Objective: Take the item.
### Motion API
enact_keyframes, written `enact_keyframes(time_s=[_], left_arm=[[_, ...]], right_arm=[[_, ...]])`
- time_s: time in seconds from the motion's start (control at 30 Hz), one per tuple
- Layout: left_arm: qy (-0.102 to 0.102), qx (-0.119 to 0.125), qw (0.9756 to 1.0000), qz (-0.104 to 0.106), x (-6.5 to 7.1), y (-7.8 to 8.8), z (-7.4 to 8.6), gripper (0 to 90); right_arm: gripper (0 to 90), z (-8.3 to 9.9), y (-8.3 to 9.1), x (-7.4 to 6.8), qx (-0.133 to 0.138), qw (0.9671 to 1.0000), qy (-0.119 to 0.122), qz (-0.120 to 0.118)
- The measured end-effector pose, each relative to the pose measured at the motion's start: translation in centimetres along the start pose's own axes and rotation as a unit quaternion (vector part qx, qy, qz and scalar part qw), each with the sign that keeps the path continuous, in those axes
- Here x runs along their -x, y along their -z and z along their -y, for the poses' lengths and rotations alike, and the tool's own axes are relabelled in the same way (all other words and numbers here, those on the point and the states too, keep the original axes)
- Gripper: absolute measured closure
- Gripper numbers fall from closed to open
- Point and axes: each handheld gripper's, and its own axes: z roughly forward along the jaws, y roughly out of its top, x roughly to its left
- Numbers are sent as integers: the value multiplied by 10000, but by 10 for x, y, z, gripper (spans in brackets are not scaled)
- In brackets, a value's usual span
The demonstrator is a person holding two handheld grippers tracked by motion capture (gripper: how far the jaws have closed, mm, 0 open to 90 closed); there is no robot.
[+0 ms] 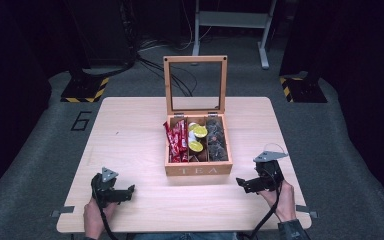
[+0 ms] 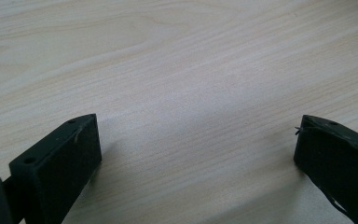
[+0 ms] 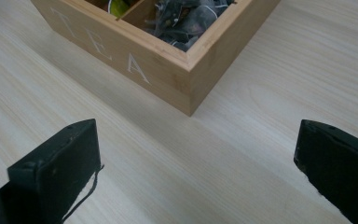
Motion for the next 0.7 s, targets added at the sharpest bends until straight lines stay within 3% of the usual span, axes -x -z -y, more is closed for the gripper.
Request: enact_keyframes(time_s=[0.7], left_arm=[[3,1,10000,6,0,0,0,6]], right_arm=[[0,-39,-13,-1,-91,9994,278,-177]])
